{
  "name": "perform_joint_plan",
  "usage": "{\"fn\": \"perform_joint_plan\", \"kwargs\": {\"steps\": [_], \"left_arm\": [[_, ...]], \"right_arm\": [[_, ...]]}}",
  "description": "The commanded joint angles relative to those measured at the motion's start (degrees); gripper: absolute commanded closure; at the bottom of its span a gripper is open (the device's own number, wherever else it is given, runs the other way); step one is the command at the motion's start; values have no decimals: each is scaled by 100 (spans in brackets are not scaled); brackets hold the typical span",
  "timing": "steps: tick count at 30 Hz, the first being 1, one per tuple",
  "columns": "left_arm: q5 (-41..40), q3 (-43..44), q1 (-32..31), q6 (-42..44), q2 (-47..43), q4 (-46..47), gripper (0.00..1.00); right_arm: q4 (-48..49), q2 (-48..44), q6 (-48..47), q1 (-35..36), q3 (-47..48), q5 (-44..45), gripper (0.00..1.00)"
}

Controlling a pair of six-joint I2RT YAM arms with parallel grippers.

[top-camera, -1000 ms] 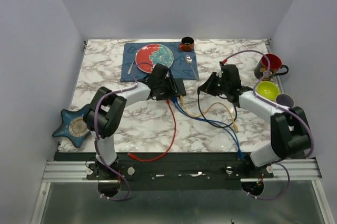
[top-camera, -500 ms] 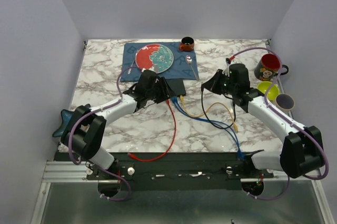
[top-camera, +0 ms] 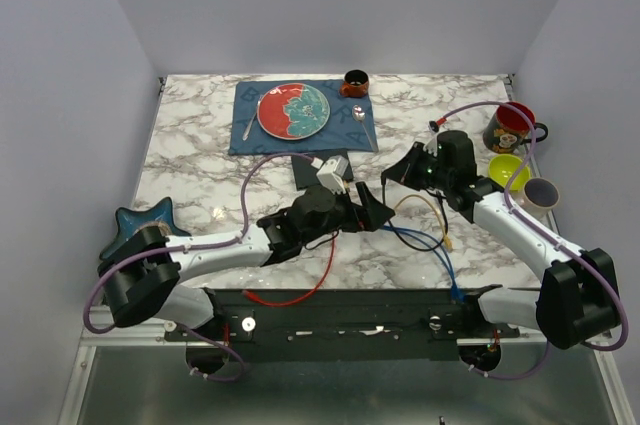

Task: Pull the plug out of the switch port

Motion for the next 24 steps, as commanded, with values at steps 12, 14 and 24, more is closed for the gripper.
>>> {"fn": "perform_joint_plan", "kwargs": {"steps": [12,14,24], "left_arm": [[-663,465,-322,-764,1446,689,11],[-575,572,-322,-738,1647,698,17],[137,1073,-305,-45,1588,-248,100]], "right_arm": [[32,-148,233,7,-23,-282,99],[23,-174,206,16,-50,-282,99],[-327,-341,-22,16,134,-213,55]]}}
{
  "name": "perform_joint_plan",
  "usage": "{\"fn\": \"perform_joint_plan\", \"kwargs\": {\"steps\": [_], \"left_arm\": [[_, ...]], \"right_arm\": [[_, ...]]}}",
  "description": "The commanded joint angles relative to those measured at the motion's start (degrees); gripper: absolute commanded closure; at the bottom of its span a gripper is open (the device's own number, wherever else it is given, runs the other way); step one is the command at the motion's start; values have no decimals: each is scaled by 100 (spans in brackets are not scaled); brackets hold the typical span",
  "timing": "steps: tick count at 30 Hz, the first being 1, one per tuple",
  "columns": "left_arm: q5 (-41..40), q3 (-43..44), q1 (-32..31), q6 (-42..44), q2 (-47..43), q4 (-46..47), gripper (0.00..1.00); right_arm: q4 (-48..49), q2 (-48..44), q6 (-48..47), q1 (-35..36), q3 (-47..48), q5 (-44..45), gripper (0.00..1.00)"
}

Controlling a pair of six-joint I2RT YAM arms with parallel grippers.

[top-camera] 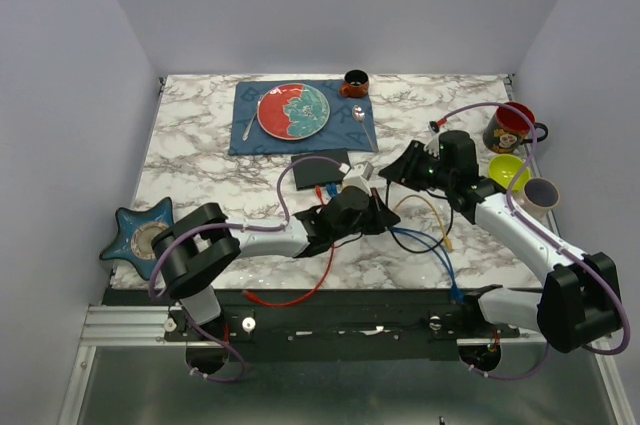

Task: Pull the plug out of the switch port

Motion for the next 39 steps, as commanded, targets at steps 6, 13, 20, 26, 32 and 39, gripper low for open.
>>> {"fn": "perform_joint_plan", "kwargs": {"steps": [6,13,20,26,32,39], "left_arm": [[147,604,36,1161,-1265,-2632,100],[-1030,1536,72,1786,-2180,-5447,100],[-2207,2257,177,2041,-2688,-7584,99],[-2553,1687,905,1628,-4137,-7656,99],[-1912,1203,2996,2031,-4528,-7164,99],[82,861,5132,1972,-3562,-6480,99]], "right_arm": [[-658,-679,-320,7,372,518,47],[-781,-900,-268,16,407,791,46],[-773,-891,-206,16,267,791,46],[-764,-1005,-189,16,161,817,47],[-580,-996,-101,7,-67,633,47],[-360,-1005,-65,16,-313,431,47]]}}
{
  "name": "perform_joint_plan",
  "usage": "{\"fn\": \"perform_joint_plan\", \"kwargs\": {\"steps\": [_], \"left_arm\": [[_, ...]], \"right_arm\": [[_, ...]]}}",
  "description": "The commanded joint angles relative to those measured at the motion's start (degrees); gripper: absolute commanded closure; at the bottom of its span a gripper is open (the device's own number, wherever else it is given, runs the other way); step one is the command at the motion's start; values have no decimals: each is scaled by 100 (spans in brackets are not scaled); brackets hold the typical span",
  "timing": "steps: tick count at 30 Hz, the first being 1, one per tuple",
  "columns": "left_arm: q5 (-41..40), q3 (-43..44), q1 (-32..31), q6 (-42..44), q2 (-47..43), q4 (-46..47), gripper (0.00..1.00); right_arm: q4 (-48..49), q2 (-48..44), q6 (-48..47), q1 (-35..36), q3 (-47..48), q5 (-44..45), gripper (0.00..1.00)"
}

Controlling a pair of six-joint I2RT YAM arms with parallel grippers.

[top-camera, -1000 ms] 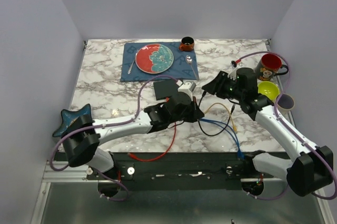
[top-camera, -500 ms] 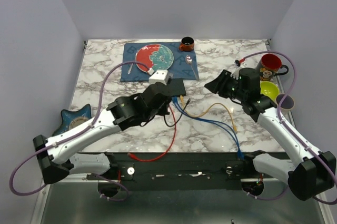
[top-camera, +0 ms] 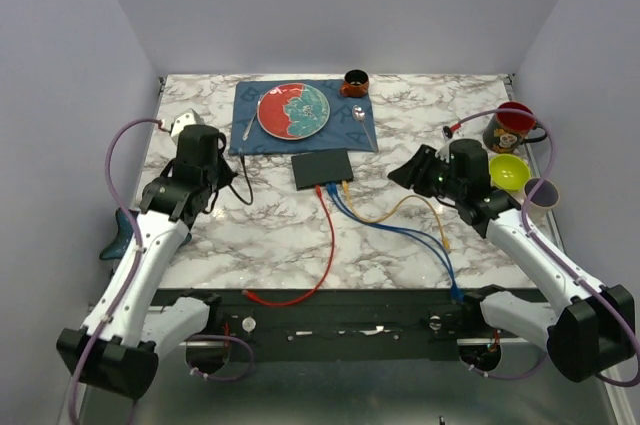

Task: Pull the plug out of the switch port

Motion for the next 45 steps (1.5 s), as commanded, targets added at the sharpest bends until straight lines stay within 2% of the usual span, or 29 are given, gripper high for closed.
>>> {"fn": "perform_joint_plan", "kwargs": {"steps": [1,4,6,7,9,10,11,15,17,20,24,26,28,29,30,32,34,37,42,43,45], "left_arm": [[1563,-401,1044,-123,682,751,99],[1775,-410,1510,-168,1077,946,98],[2037,-384,1878,-141,1314,973,89],[2152,-366,2055,-89,1368,973,62],[2163,-253,2362,-106,1386,825,37],[2145,-217,2407,-89,1334,763,5],[2066,-173,2434,-36,1246,762,1],[1539,239,2461,-18,833,517,1],[1704,223,2452,-88,684,551,1],[2178,-163,2391,-395,542,920,1],[2187,-489,2294,-484,402,1096,1],[2433,-875,2145,-685,340,1639,1],[2812,-1243,1549,-879,427,2418,1],[2812,-1271,1286,-958,532,2597,1],[2691,-1254,700,-959,864,2704,1],[2619,-1044,230,-906,1296,2880,5],[2654,-825,-174,-897,1937,3046,12],[2794,-622,-386,-923,2597,3301,25],[2865,-367,-431,-853,3256,3495,50],[2883,-262,-431,-836,3362,3539,59],[2935,-130,-431,-783,3660,3513,66]], "right_arm": [[169,-96,31,9,-147,-183,47],[187,-122,-40,9,-191,-236,47],[187,-131,-83,9,-218,-263,48],[187,-140,-84,9,-244,-271,47],[178,-140,-110,9,-279,-272,47],[187,-123,-136,9,-288,-280,47],[196,-105,-136,9,-297,-263,47],[283,44,-154,9,-271,-280,48],[354,158,-128,9,-271,-350,48],[503,282,-75,9,-262,-464,48],[573,440,-66,9,-235,-518,48],[635,501,-84,9,-244,-570,48],[837,702,-49,18,-227,-736,50],[890,799,-31,9,-209,-903,50],[942,905,-22,18,-174,-948,51],[943,1221,-57,53,-61,-1088,52],[943,1415,-57,79,-16,-1141,52],[1180,1819,-57,123,107,-1308,53],[1451,2556,13,141,379,-1519,53],[1514,2663,91,141,475,-1580,53],[1802,2978,180,141,547,-1686,52]]}}
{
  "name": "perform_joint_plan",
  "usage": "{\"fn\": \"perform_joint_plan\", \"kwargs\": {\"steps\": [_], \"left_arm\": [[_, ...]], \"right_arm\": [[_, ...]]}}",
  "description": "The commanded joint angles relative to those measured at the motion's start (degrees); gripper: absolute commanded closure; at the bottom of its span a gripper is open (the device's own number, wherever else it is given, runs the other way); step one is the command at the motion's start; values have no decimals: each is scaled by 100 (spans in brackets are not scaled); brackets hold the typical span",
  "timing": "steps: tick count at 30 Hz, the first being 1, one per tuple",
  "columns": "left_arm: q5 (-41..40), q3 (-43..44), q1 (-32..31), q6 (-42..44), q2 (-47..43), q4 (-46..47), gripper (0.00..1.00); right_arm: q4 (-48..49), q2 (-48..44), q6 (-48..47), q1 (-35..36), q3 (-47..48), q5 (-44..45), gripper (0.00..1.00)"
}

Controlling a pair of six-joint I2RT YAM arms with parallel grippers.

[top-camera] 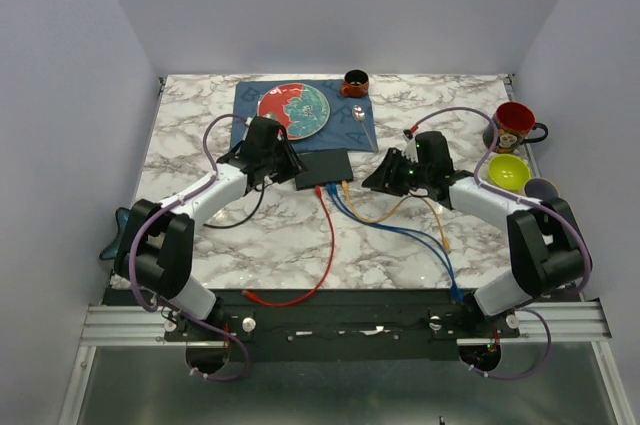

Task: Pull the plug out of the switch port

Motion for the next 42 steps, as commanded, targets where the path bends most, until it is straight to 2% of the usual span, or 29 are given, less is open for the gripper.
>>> {"fn": "perform_joint_plan", "kwargs": {"steps": [1,9,18,42], "left_arm": [[234,500,-16,126,471,296,68],[234,949,-16,223,1252,261,65],[217,1072,-16,267,1736,199,61],[410,1160,-16,338,1895,-3,58]], "right_arm": [[754,571,263,34,287,-401,52],[1326,1371,466,34,559,-604,52],[1696,2048,527,34,735,-735,52],[1916,2857,650,25,1200,-1192,54]]}}
